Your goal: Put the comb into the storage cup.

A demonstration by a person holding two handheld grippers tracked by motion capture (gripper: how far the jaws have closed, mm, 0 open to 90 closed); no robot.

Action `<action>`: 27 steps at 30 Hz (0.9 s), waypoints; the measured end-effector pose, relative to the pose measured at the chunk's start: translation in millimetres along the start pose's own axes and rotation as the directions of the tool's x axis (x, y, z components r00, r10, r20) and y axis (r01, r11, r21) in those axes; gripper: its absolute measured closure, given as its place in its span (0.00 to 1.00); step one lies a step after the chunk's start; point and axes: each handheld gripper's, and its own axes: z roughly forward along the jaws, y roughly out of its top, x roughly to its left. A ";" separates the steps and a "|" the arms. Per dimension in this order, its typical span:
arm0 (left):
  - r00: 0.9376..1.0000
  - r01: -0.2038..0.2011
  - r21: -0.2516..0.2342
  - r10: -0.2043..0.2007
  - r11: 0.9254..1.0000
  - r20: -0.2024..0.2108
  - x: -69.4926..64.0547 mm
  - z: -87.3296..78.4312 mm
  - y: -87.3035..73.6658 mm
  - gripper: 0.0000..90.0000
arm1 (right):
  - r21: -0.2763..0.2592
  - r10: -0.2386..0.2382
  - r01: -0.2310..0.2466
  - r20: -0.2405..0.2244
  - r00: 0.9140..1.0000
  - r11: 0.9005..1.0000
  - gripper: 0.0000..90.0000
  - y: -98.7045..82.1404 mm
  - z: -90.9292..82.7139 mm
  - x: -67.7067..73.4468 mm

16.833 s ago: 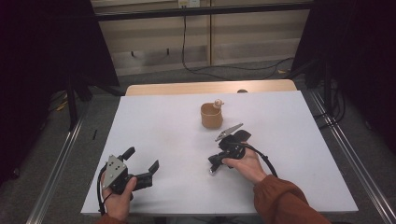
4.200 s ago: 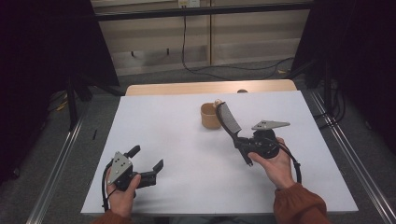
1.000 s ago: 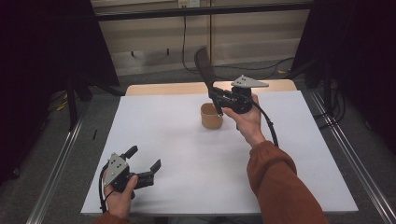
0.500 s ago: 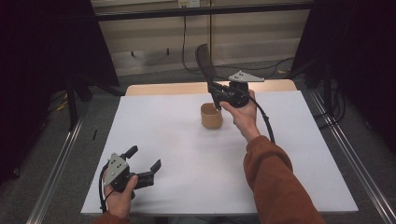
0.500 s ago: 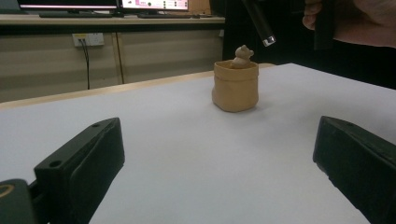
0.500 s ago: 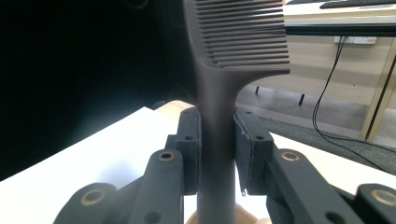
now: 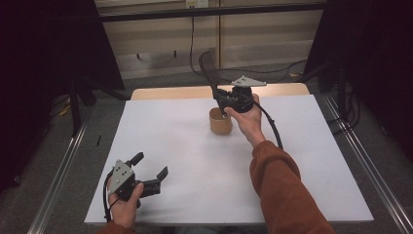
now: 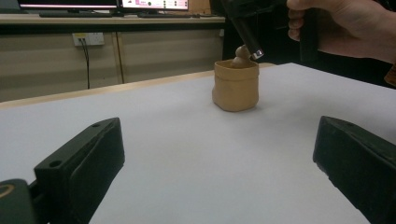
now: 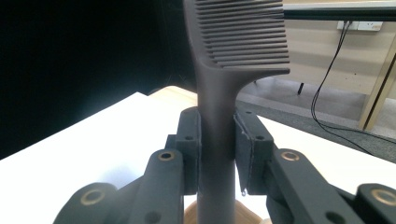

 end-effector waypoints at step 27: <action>1.000 0.005 0.010 -0.006 1.000 0.007 -0.1 0.8 -0.8 0.02 | 0.043 -0.009 0.008 0.029 1.000 0.999 0.81 -20.6 22.3 -6.6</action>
